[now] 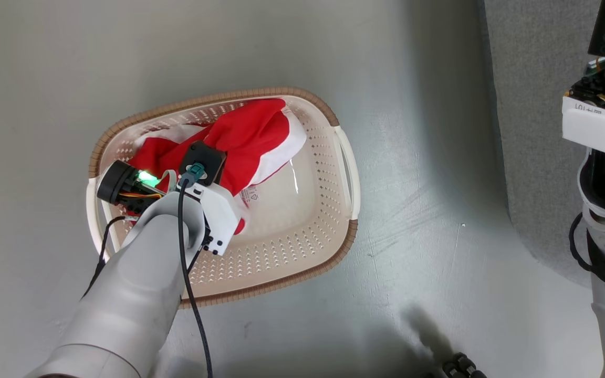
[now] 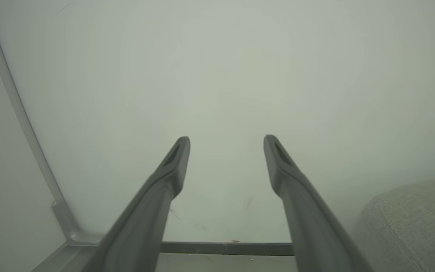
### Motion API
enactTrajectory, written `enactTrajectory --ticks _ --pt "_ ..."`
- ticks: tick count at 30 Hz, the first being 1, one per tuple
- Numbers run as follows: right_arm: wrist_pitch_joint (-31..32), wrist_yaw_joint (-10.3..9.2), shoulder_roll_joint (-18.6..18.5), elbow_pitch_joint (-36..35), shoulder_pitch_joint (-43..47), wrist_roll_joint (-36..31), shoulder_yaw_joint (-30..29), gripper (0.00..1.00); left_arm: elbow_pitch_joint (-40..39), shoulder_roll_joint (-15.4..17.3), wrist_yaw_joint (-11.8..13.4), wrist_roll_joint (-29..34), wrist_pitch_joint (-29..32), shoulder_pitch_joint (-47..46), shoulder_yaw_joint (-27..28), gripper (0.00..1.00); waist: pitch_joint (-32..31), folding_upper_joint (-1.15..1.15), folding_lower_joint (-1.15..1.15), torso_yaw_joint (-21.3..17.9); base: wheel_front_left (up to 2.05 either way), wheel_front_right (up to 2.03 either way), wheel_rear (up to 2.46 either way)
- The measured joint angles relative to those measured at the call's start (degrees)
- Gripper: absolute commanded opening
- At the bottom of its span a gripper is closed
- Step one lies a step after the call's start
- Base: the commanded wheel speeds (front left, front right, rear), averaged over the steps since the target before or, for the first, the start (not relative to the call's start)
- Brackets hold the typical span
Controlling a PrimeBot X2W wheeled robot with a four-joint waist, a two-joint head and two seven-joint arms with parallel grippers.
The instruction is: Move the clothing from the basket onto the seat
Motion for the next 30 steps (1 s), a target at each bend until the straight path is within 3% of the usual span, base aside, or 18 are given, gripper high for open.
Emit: enactTrajectory --ticks 30 --pt "0.00 0.00 -1.77 2.71 4.99 0.09 -0.49 1.00 -8.92 -0.55 -1.53 -3.74 -0.47 7.62 1.99 0.00 -10.57 0.00 0.00 2.38 0.00 0.00 0.00"
